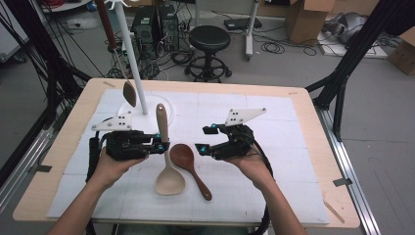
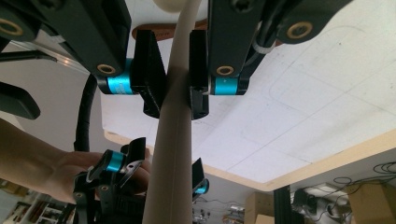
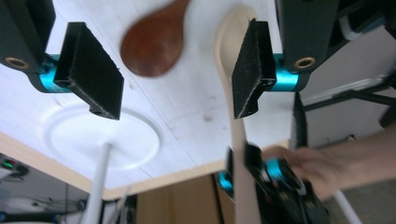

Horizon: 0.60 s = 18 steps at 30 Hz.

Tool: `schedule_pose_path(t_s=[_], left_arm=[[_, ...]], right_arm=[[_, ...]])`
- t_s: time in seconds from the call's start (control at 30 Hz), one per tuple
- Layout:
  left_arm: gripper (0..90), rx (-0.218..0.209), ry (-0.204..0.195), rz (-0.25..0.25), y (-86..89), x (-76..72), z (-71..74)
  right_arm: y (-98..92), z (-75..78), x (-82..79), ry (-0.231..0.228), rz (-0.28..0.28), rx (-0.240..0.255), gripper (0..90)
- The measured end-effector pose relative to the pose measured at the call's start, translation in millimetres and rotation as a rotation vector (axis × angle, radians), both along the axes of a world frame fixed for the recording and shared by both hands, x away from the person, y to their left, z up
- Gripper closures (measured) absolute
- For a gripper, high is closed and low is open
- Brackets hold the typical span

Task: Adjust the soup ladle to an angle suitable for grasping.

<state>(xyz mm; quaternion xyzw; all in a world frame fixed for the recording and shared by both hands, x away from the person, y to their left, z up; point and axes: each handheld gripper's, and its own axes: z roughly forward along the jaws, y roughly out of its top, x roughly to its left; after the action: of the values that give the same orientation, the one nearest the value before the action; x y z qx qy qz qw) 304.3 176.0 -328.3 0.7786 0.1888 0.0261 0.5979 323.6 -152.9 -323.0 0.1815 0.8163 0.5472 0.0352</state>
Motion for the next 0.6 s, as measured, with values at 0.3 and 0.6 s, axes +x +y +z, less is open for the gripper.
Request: schedule_pose_path(t_s=[0.3, 0.6], left_arm=[[77.5, 0.007, 0.004, 0.011, 6.9, 4.4, 5.9], [77.5, -0.002, -0.012, 0.033, 15.1, 10.3, 20.0]], right_arm=[[-29.1, -18.5, -3.5, 0.020, -0.066, -0.009, 29.8], [-60.5, -35.4, -6.5, 0.042, -0.152, -0.019, 25.0]])
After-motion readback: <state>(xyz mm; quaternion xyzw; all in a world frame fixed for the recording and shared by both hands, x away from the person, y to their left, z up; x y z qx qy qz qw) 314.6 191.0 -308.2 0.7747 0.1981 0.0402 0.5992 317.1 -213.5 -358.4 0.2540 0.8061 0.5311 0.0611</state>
